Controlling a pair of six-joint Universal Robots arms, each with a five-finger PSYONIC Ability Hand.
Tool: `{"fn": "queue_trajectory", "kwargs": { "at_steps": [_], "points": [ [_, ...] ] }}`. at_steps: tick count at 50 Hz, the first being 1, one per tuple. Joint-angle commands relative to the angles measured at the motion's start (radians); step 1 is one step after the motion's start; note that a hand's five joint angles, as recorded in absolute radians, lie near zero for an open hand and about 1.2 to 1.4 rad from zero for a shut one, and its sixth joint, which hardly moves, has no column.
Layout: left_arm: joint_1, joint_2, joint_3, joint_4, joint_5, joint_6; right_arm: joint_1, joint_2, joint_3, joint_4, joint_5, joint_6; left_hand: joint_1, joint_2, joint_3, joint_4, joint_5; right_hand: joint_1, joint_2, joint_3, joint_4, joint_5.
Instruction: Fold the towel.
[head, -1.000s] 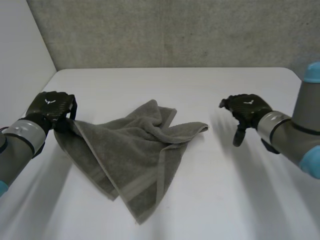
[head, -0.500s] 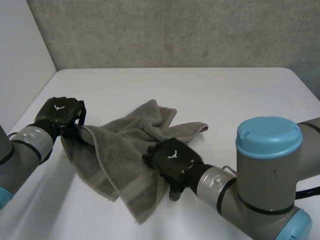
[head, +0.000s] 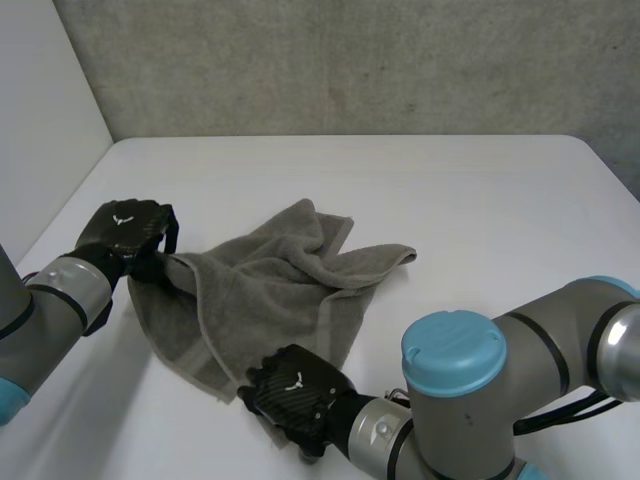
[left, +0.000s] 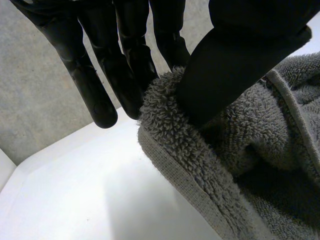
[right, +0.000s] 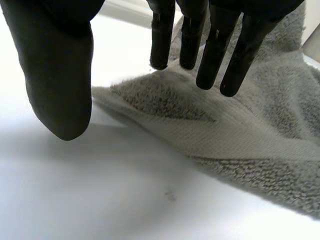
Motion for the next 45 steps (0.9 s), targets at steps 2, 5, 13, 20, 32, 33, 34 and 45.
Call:
{"fn": "queue_trajectory", "kwargs": {
  "at_steps": [2, 5, 13, 20, 32, 33, 34, 45],
  "points": [
    [0.0, 0.0, -0.003, 0.001, 0.0, 0.001, -0.002, 0.023, 0.001, -0.079, 0.001, 0.003, 0.207, 0.165, 0.166, 0.165, 0.19, 0.152, 0.157, 0.143, 0.142, 0.134],
    [0.002, 0.0, -0.003, -0.001, 0.0, 0.001, -0.002, 0.026, 0.003, -0.105, 0.003, 0.005, 0.199, 0.157, 0.158, 0.157, 0.181, 0.208, 0.213, 0.198, 0.197, 0.189],
    [-0.003, 0.0, -0.004, -0.001, 0.0, 0.0, -0.002, 0.026, -0.003, -0.121, 0.011, 0.006, 0.196, 0.154, 0.155, 0.154, 0.178, 0.267, 0.272, 0.257, 0.256, 0.248],
    [-0.003, 0.001, -0.004, -0.001, 0.0, 0.0, -0.002, 0.04, -0.016, -0.121, 0.012, 0.009, 0.196, 0.154, 0.155, 0.154, 0.178, 0.267, 0.272, 0.257, 0.256, 0.248],
    [-0.003, 0.0, -0.006, -0.001, 0.0, 0.0, -0.002, 0.063, -0.034, -0.121, 0.023, 0.008, 0.193, 0.151, 0.152, 0.151, 0.175, 0.527, 0.532, 0.517, 0.516, 0.508],
    [-0.003, 0.0, -0.006, -0.001, 0.0, 0.0, -0.002, 0.062, -0.034, -0.121, 0.03, 0.009, 0.19, 0.148, 0.149, 0.148, 0.173, 0.679, 0.684, 0.67, 0.669, 0.661],
    [-0.003, 0.0, -0.006, -0.001, 0.0, 0.0, -0.002, 0.062, -0.034, -0.121, 0.031, 0.009, 0.19, 0.148, 0.149, 0.148, 0.173, 0.681, 0.686, 0.671, 0.67, 0.662],
    [-0.004, 0.001, -0.007, -0.004, -0.002, 0.0, -0.016, -0.069, -0.022, -0.144, 0.043, 0.072, 0.157, 0.115, 0.117, 0.116, 0.14, 0.929, 0.934, 0.92, 0.919, 0.911]
  ]
}}
